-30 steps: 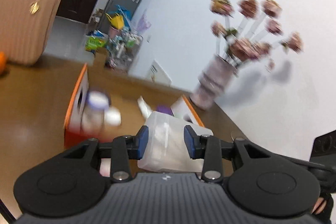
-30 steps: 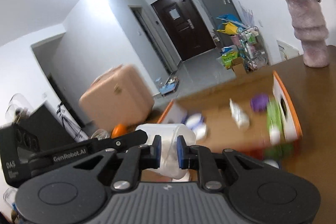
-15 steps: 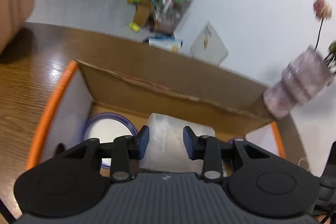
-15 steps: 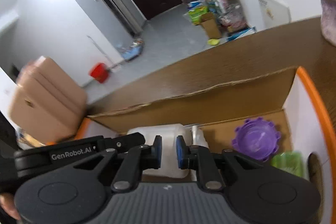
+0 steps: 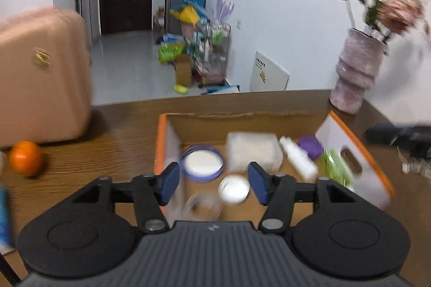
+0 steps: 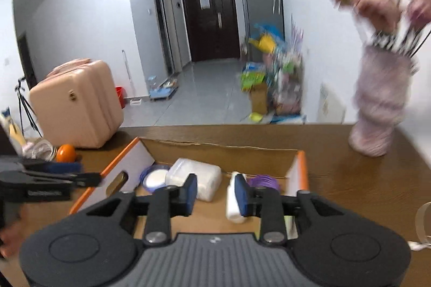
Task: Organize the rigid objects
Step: 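Carry the white square bottle into the cardboard box and open both tools, then move both tools back toward the remaining objects on the table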
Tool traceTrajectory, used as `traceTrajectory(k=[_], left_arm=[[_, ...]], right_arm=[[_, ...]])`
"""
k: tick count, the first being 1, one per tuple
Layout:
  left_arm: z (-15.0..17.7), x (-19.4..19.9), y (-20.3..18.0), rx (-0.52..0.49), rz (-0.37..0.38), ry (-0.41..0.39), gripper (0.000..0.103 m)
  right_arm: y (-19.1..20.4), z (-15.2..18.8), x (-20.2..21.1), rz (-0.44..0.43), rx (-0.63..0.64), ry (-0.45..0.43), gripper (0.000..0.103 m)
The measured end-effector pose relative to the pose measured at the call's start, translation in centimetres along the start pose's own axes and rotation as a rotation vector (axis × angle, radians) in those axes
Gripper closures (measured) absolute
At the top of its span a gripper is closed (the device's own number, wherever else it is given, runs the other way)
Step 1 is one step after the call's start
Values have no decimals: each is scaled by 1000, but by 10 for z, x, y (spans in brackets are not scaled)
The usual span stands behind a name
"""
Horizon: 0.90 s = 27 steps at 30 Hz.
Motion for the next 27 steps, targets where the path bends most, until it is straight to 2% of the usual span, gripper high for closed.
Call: traceTrajectory(k=[5,8,12,15,20,23,27], left_arm=[[52,89,6,-89,-67,-101,28],[92,139,10,-89,-53,-142,22],[155,201,5,-124,-99,-226,20],[206,238,-1,-117,-115,-248,15],[268,283,-14,-99,-126,-303,13],[292,301,-18,-66,-107,-318,11],[314,317,-16,-32,-45,-307,10]], right_arm=[[19,51,90,23,41,-77,68],[36,94,143,54,73,-130,63],[58,146,186,69,69,-186,57],[76,181,207,67,68,-199,56],[101,234,230,36,64,-166,56],[109,261,235,25,39,-134,56],[112,280,233,19,40,-104,56]])
Point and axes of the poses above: each gripper's, at about its wrist camera, not at the fingertips, and x roughly against the way its jaws point, y to its left, z to its underside, the point moved 6 cm from there along -x, roughly the way its jaws point, and after that the axes turned 3 degrees about y, right-handed, at the moved point
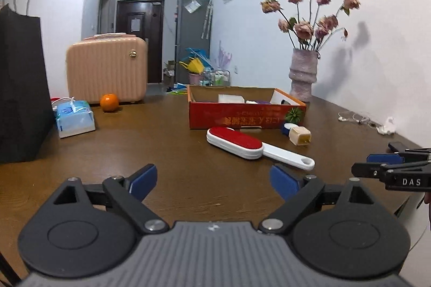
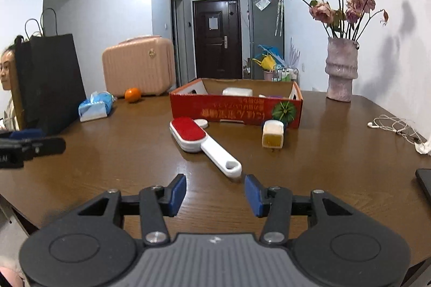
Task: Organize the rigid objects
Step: 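Move both tools back toward the remaining objects on the table, then grasp the red lint brush with the left tool and drop it into the box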
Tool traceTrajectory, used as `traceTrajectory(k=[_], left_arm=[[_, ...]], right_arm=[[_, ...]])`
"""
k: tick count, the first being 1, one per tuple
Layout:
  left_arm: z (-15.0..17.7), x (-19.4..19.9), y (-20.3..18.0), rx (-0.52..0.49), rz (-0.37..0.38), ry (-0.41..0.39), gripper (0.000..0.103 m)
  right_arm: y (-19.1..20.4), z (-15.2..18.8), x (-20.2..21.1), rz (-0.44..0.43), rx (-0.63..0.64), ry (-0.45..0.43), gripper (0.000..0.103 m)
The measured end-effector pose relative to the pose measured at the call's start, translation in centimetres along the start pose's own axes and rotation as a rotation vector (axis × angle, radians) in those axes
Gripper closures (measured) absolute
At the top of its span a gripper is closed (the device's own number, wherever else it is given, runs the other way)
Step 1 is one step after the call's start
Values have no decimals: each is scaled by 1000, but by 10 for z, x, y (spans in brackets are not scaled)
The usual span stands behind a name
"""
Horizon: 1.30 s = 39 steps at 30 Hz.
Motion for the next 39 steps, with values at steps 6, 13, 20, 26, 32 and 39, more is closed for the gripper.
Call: traceTrajectory(k=[6,13,20,26,32,39], left_arm=[[-4,-32,6,4,-3,50,10],[-15,-96,13,-20,10,121,11],[-40,-169,14,-21,52,169,20],[-49,-229,12,62,141,258,37],[-42,-255,19,131,160,317,41],[-45,-262,31,223,204,363,40]], right_arm=[[-16,-5,-45,39,-39,52,56],[-29,-20,-117,60,-24,133,67],[-69,-40,-157,126,-99,148,75],[-93,-47,-175,71,-207,193,77],[-99,-55,-194,76,-208,206,82],[-104,-58,-201,62,-221,218,82]])
Point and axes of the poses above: each gripper's, at about its wrist camera, not at the fingertips, and x roughly against the way its jaws point, y to its left, z to its underside, the point moved 6 cm from there along -x, roughly the way its jaws point, and after that the axes turned 3 degrees about y, right-handed, at the moved point
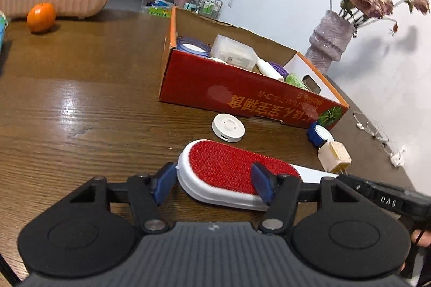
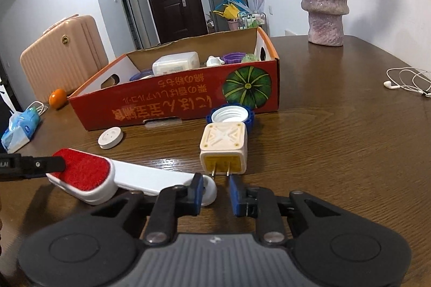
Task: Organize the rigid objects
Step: 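Grasp the red lint brush with the left tool and drop it into the box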
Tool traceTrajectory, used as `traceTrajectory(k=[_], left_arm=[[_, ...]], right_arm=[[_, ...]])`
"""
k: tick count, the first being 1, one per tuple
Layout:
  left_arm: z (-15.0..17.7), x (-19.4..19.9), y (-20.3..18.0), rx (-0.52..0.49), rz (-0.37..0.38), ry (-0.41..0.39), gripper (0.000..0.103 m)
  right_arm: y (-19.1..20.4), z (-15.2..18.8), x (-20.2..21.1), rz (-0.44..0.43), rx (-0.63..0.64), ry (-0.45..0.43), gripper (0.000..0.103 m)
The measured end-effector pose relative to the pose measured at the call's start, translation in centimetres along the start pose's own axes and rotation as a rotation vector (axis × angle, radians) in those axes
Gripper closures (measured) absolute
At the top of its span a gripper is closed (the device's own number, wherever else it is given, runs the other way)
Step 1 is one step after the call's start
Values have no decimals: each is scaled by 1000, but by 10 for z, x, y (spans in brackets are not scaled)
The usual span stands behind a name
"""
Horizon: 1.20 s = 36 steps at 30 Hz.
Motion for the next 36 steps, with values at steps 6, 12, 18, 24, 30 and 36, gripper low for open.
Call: traceTrajectory(k=[6,12,18,24,30,36], left_arm=[[-4,6,4,30,-2,-23,64],[25,34,-14,5,-32,-40,64],[72,75,-26,47,-36,-83,64],[59,96,-45,23,-16,-169,64],[-25,79,-61,-25,9,-248,64],[-108,24,-50,-18,-7,-238,64]], right_arm=[[-2,2,1,1,-28,7,88],[-6,29,33,-34,-70,29,92],[-10,52,75,-65,-112,-25,92],[-17,12,96,-97,-129,-124,92],[-23,-82,67,-112,-122,-193,92],[-27,-149,-14,-110,-126,-135,92]])
Point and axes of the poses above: each gripper's, at about its wrist camera, not at the fingertips, and x roughly against the way its jaws point, y to its left, z to its underside, the point moved 6 cm from there along -x, roughly the way its jaws point, and after that the axes turned 3 degrees about y, right-handed, at the moved point
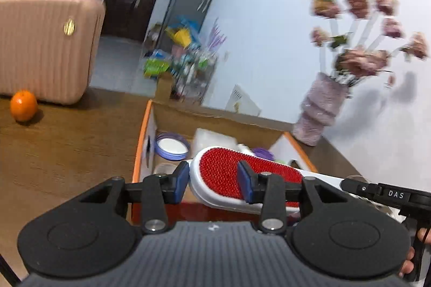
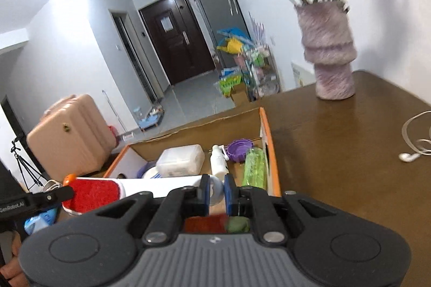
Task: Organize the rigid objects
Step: 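Grasp the red lint brush with the left tool and drop it into the box, then move both tools back toward the white round cap and beige plug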
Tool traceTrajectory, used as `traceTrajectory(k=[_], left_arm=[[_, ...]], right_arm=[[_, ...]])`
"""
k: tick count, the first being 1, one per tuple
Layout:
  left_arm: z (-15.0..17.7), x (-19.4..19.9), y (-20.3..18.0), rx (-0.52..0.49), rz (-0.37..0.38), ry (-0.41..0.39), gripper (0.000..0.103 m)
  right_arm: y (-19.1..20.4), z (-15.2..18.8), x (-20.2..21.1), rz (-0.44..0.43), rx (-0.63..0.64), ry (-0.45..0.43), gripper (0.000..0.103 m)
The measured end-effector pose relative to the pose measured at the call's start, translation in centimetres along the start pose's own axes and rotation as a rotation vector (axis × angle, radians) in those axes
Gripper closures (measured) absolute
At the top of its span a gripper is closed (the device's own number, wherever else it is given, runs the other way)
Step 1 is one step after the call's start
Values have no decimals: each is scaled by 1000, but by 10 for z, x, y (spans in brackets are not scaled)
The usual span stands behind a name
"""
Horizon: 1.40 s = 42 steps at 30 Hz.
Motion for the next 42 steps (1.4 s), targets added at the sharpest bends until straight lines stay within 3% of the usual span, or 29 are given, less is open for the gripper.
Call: traceTrajectory(k=[7,12,15,22,27,32,38,42], left_arm=[[-15,-81,37,41,-42,89,64],[-1,-103,46,-27,-79,154,62],[3,-96,43,-77,-88,137,59],[-13,-45,38,-115,-132,64,49],[-3,11,27,-160,-166,20,34],[28,69,9,-220,-184,-28,20],[82,143,-9,-250,-184,-92,12],[123,187,-15,-253,-206,-130,8]], right_arm=[[-3,-7,-74,34,50,68,92],[1,3,-83,55,117,69,93],[4,-1,-72,74,140,42,93],[26,-8,-6,64,208,-17,90],[44,12,55,43,269,-58,88],[65,59,120,42,341,-122,70],[83,124,174,51,381,-167,49],[95,168,202,43,403,-182,43]])
Point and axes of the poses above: each gripper's, at about its wrist camera, not at the fingertips, and x roughly against the way its jaws point, y to its left, z to its underside, the point moved 6 cm from there along -x, roughly the way its jaws point, and after that the axes turned 3 degrees about y, right-handed, at the moved point
